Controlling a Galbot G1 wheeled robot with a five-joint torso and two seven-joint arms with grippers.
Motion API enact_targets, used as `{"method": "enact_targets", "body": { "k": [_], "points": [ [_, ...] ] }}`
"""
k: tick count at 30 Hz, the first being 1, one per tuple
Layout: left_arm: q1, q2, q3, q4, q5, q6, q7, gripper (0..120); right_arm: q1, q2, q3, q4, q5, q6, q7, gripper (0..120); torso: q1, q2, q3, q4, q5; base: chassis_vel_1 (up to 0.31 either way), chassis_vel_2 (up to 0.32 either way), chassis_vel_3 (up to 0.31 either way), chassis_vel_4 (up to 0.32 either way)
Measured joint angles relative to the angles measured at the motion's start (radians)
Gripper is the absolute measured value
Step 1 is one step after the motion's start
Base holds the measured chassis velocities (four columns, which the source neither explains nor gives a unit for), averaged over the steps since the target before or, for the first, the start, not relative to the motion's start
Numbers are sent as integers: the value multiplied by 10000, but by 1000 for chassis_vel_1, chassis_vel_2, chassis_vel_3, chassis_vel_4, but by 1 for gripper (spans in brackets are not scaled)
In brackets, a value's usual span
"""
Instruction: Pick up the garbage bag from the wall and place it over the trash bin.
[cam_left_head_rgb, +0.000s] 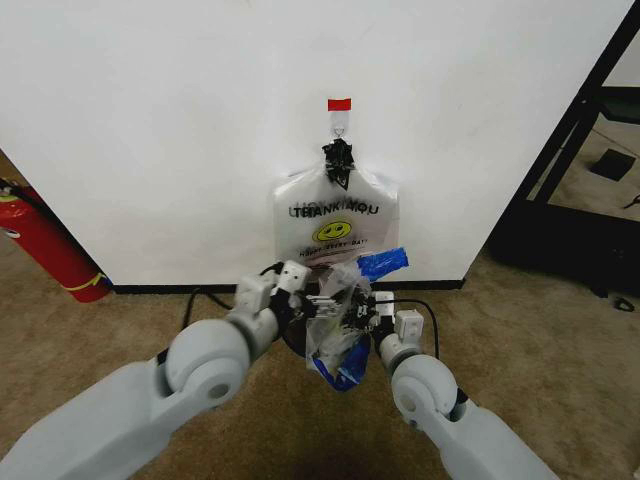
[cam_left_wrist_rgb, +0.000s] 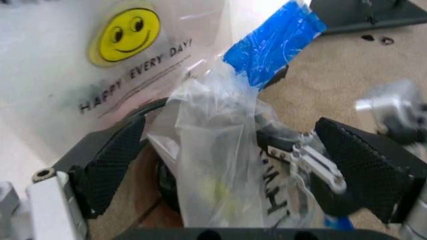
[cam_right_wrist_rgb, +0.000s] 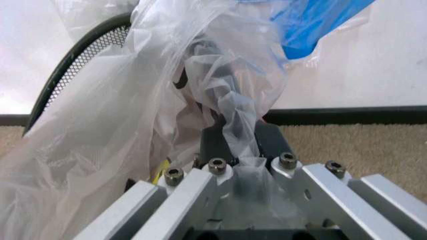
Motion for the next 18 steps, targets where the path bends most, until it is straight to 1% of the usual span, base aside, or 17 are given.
{"method": "enact_targets", "body": {
  "k": [3, 5, 8, 9, 11, 13, 18],
  "points": [
    [-699, -278, 529, 459, -441, 112, -252, 97, -99, 9, 17, -55, -207, 105, -43, 1, 0, 0, 0, 0, 0, 0, 0, 0, 0],
    [-1157, -480, 827, 726, -899, 222, -533, 92, -134, 46, 21, -114, -290, 148, -44, 1, 0, 0, 0, 1, 0, 0, 0, 0, 0],
    [-1518, -659, 1027, 977, -1201, 307, -765, 81, -129, 69, 24, -158, -316, 174, -45, 1, 0, 0, 0, 3, 1, 0, 0, 0, 0],
    [-1518, -659, 1027, 977, -1201, 307, -765, 81, -129, 69, 24, -158, -316, 174, -45, 1, 0, 0, 0, 3, 1, 0, 0, 0, 0],
    [-1725, -782, 1157, 1180, -1386, 369, -852, 71, -97, 73, 25, -166, -312, 174, -39, 1, 0, 0, 1, 2, 0, 0, 0, 0, 0],
    [-1840, -880, 1247, 1330, -1585, 423, -924, 66, -49, 73, 19, -160, -259, 173, -28, 1, 0, 0, 0, 4, 0, 0, 0, 0, 0],
    [-1899, -985, 1383, 1511, -1620, 454, -922, 65, -18, 65, 12, -64, -88, 157, 16, 1, 0, 0, 0, 3, 0, 0, 0, 0, 0]
  ]
}}
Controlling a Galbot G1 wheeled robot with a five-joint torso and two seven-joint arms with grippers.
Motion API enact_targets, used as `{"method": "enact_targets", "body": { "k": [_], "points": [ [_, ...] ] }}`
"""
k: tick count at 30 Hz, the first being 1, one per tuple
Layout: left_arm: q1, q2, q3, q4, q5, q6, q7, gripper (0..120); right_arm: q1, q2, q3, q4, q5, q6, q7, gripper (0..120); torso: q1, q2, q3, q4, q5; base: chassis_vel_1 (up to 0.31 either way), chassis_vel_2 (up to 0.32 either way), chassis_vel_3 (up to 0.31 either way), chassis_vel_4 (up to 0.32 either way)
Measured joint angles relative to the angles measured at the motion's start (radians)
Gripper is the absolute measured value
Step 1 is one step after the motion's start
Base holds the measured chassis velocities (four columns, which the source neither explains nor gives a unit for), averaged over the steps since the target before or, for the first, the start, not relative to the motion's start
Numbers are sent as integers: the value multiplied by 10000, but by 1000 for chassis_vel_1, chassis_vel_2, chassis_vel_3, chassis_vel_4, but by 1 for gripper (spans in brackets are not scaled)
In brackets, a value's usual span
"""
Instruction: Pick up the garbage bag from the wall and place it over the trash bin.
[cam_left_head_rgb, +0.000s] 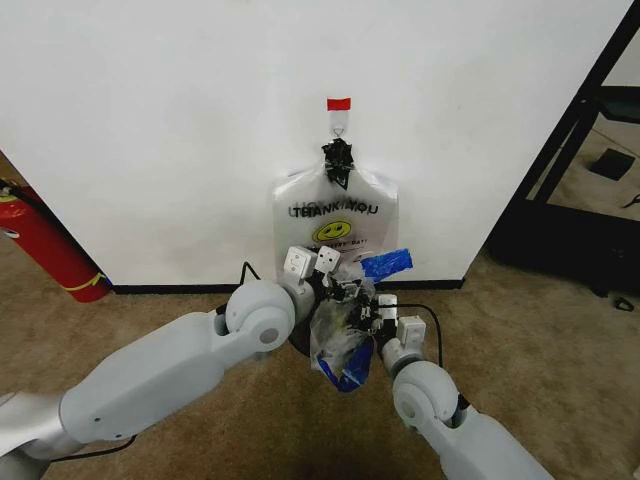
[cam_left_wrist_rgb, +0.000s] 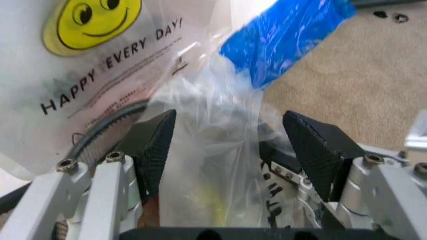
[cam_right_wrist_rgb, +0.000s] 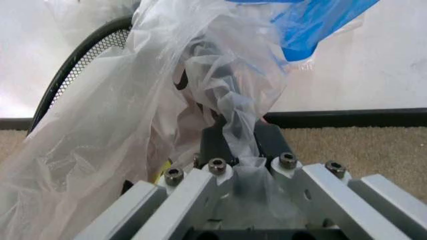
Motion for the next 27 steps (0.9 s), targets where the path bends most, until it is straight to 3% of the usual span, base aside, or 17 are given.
{"method": "enact_targets", "body": {
  "k": [4, 10, 19, 21, 27],
  "points": [
    [9, -66, 94, 193, 76, 25, 21, 66, -22, -35, 7, 112, 116, -27, 19, 1, 0, 0, 0, 0, 0, 0, 0, 0, 0],
    [45, -106, 190, 341, 309, 41, 137, 81, -44, -57, 8, 212, 276, -67, 58, 1, -1, 0, -1, 0, 0, 0, 0, 0, 0],
    [110, -130, 285, 546, 505, -3, 289, 45, -42, -74, -12, 332, 505, -178, 164, 1, 0, 0, -1, 1, -1, 0, 0, 0, 0],
    [120, -133, 285, 552, 513, -11, 291, 43, -43, -78, -12, 333, 514, -183, 169, 1, 0, 0, -1, 0, -1, 0, 0, 0, 0],
    [163, -175, 320, 687, 703, -116, 325, 16, -54, -69, -13, 337, 538, -197, 188, 1, 0, 0, -1, 0, 0, 0, 0, 0, 0]
  ]
}}
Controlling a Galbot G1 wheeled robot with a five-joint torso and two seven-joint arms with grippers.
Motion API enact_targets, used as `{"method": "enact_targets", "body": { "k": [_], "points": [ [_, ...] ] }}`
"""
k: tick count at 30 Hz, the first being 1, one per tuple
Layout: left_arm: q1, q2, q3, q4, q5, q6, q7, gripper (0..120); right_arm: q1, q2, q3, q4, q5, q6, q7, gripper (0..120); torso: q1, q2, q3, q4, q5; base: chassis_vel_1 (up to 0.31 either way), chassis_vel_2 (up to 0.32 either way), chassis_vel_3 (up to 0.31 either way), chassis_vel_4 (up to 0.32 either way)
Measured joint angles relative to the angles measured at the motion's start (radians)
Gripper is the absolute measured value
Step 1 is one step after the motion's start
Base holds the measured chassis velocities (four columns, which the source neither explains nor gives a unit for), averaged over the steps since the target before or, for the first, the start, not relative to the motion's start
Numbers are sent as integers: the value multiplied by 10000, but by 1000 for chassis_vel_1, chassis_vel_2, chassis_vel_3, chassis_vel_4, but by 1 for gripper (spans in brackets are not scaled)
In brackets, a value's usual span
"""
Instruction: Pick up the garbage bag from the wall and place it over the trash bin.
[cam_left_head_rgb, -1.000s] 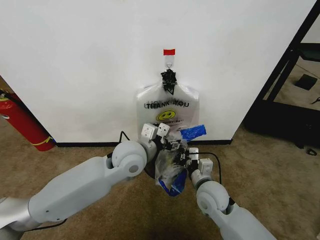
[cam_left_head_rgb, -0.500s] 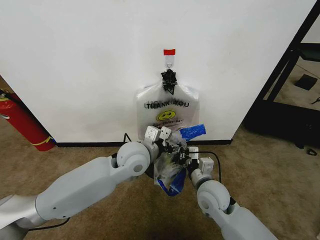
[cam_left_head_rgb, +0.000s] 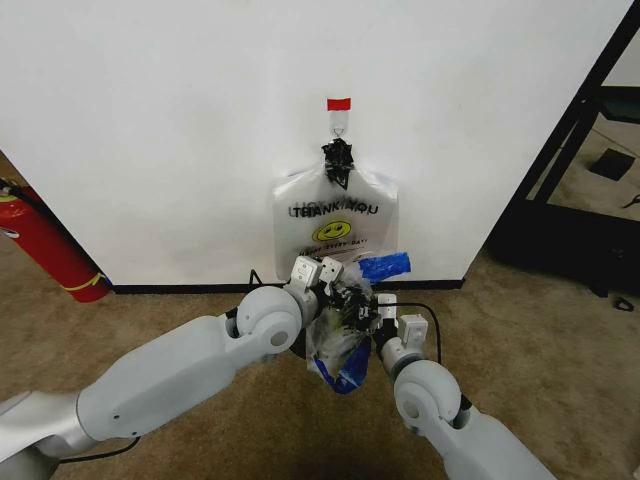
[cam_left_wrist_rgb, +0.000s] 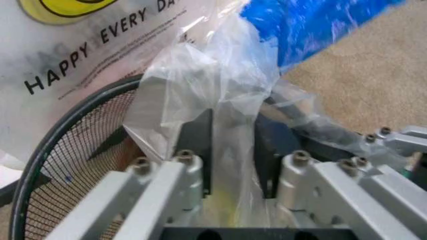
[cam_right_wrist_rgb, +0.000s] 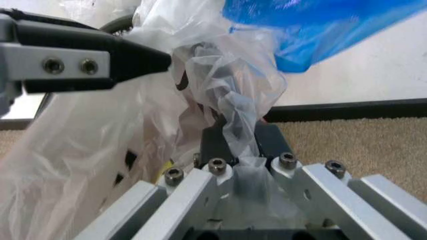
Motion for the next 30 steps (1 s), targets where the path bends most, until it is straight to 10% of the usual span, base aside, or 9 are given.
{"method": "enact_targets", "body": {
  "k": [5, 30],
  "points": [
    [10, 5, -5, 44, 54, -59, 4, 0, -50, 6, 0, 12, 25, 0, 2, 1, 0, 0, 0, 0, 0, 0, 0, 0, 0],
    [75, 1603, -1298, 46, -801, 173, -164, 0, -1853, -802, 691, 419, -866, 2499, -2898, 1, 0, 0, 0, -1, -2, 0, 0, 0, 0]
  ]
}}
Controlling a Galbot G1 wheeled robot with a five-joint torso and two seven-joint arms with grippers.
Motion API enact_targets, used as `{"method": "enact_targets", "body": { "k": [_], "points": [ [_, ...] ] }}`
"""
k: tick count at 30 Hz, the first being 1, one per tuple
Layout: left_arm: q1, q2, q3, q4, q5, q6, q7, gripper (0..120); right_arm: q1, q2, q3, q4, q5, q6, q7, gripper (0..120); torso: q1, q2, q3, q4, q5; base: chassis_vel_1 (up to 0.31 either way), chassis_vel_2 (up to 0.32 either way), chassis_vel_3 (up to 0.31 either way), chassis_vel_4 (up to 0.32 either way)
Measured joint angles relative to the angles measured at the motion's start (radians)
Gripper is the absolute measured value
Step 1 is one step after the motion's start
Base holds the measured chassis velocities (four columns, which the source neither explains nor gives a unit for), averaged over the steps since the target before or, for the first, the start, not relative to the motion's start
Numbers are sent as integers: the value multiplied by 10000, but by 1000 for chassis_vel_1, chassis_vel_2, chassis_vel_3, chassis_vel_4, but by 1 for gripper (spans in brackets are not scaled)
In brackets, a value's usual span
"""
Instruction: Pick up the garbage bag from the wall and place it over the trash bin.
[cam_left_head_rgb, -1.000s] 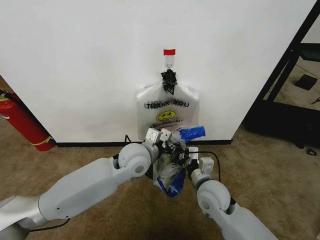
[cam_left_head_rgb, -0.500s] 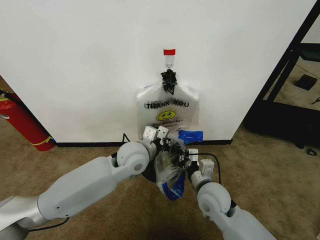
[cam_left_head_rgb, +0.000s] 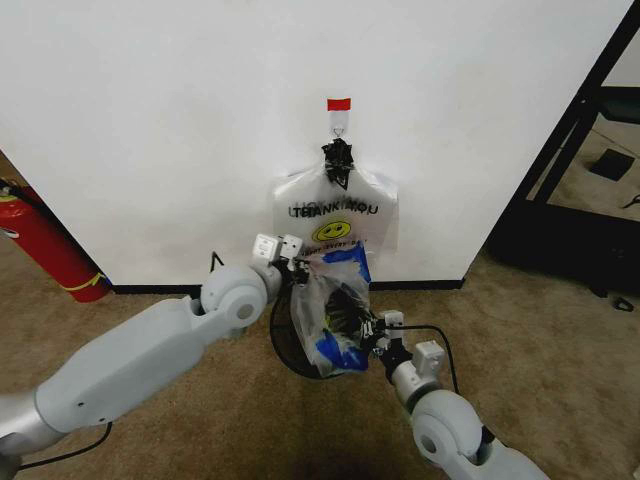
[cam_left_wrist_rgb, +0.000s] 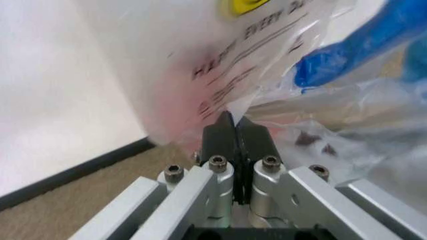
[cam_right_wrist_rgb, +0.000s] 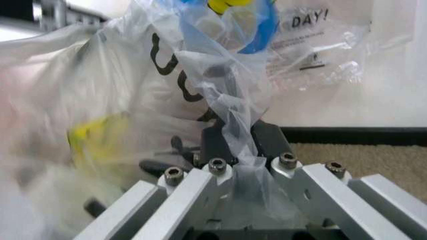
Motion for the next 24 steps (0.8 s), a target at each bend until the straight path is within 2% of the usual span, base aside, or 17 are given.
{"method": "enact_targets", "body": {
  "k": [5, 10, 17, 22, 24],
  "points": [
    [996, 749, -917, -355, -9, 29, 216, 0, -216, -16, 217, -180, -16, 836, -545, 1, 0, 1, 0, 1, -1, 0, 0, 0, 0],
    [1631, 1210, -1681, -648, -9, 7, 391, 0, -203, 26, 341, -281, 276, 1008, -383, 1, 0, 1, 0, 2, -1, 0, 0, 0, 0],
    [1953, 1349, -1990, -790, -7, -11, 476, 0, -203, 56, 422, -184, 776, 1022, -390, 1, 0, 1, 0, 1, -1, 0, 0, 0, 0],
    [2318, 1405, -2427, -783, -1, -51, 657, 0, -152, 91, 607, 31, 1661, 1060, -400, 1, 0, 1, 0, 2, -1, 0, 0, 0, 0],
    [2550, 1404, -2543, -691, -2, -68, 749, 0, -314, 45, 781, 147, 1970, 1214, -983, 1, 0, 1, 0, -1, -1, 0, 0, 0, 0]
  ]
}}
